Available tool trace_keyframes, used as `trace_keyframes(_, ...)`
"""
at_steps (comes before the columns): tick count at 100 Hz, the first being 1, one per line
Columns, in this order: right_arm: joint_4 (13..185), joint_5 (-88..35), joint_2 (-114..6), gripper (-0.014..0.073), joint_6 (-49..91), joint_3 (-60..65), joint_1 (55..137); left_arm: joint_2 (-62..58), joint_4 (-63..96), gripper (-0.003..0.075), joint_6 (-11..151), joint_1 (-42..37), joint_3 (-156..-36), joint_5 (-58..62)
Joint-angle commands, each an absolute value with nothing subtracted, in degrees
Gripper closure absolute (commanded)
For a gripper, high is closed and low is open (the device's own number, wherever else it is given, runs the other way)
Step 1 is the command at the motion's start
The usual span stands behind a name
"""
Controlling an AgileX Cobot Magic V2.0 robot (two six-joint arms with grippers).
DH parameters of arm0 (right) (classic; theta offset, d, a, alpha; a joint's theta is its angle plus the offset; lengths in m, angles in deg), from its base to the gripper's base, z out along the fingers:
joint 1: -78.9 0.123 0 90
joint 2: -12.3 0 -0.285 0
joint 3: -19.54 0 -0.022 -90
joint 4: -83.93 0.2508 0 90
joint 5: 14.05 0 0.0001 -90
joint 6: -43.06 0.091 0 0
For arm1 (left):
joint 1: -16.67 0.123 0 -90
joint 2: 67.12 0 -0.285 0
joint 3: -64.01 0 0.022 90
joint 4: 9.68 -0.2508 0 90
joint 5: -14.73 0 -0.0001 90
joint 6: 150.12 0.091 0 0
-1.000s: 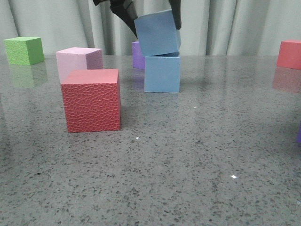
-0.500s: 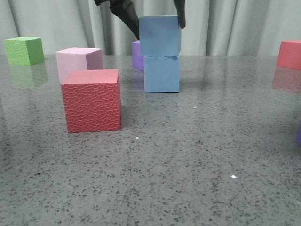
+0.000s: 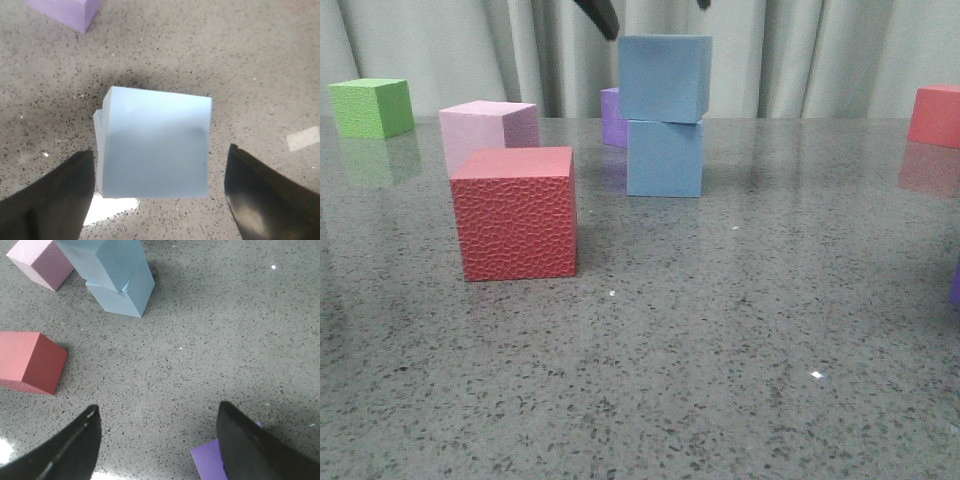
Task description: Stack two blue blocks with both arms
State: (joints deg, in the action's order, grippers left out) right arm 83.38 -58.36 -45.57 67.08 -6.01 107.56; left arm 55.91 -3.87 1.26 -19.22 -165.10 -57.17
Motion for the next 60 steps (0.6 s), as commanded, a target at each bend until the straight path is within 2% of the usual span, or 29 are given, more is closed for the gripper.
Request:
trace_keyframes(1, 82.41, -54.77, -44.96, 0.01, 66.6, -4.65, 107.51, 50.98, -3.73, 0.0204, 1.91, -19.65, -166.96, -55.56)
trace_keyframes(60, 78.4, -51.47, -38.51, 0.01, 66.6, -8.47, 107.51, 39.71, -20.87, 0.0206, 3.12, -26.2, -163.33, -57.69)
